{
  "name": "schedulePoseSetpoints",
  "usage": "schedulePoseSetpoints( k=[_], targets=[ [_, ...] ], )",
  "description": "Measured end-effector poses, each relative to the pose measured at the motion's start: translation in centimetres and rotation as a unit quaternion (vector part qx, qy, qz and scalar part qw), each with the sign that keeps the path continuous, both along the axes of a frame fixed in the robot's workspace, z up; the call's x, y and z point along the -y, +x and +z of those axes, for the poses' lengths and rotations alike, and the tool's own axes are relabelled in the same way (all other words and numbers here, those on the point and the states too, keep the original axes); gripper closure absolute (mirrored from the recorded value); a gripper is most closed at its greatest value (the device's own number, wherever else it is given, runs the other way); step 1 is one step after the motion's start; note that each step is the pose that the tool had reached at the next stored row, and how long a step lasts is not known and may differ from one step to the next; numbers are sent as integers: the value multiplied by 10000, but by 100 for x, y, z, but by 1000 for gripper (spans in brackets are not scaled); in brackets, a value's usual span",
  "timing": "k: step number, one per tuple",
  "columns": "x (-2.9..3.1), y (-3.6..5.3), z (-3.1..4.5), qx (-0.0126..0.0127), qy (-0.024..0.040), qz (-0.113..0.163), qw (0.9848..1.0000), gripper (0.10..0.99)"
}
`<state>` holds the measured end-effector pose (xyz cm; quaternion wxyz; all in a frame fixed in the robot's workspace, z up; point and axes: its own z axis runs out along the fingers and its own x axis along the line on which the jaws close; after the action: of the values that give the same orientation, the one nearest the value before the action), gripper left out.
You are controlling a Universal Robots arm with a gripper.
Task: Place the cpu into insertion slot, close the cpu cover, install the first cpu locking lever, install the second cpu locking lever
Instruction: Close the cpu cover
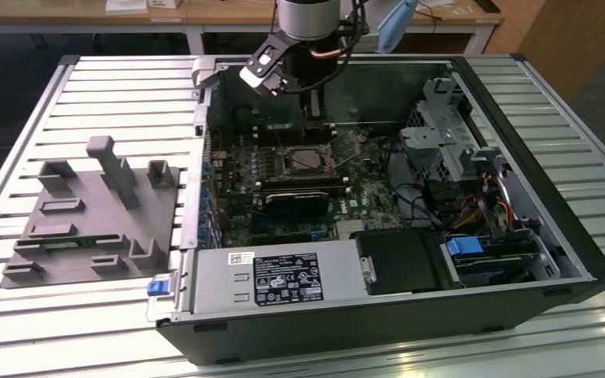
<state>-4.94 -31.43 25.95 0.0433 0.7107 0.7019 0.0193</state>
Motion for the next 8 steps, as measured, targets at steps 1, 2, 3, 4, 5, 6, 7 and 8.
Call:
schedulePoseSetpoints(
  k=[1,2,3,4,5,6,7,8],
  targets=[
    [0,8,0,-1,0,1,10000,980],
    [0,20,1,-2,-1,0,10000,980],
    [0,33,1,-3,-1,0,10000,980],
    [0,49,1,-3,-1,-1,10000,980],
    [0,68,1,-4,-1,-1,10000,980],
    [0,91,1,-5,-1,-1,10000,980],
    [0,116,1,-6,-1,0,10000,980],
    [0,145,1,-8,-1,0,10000,980]
  ],
)
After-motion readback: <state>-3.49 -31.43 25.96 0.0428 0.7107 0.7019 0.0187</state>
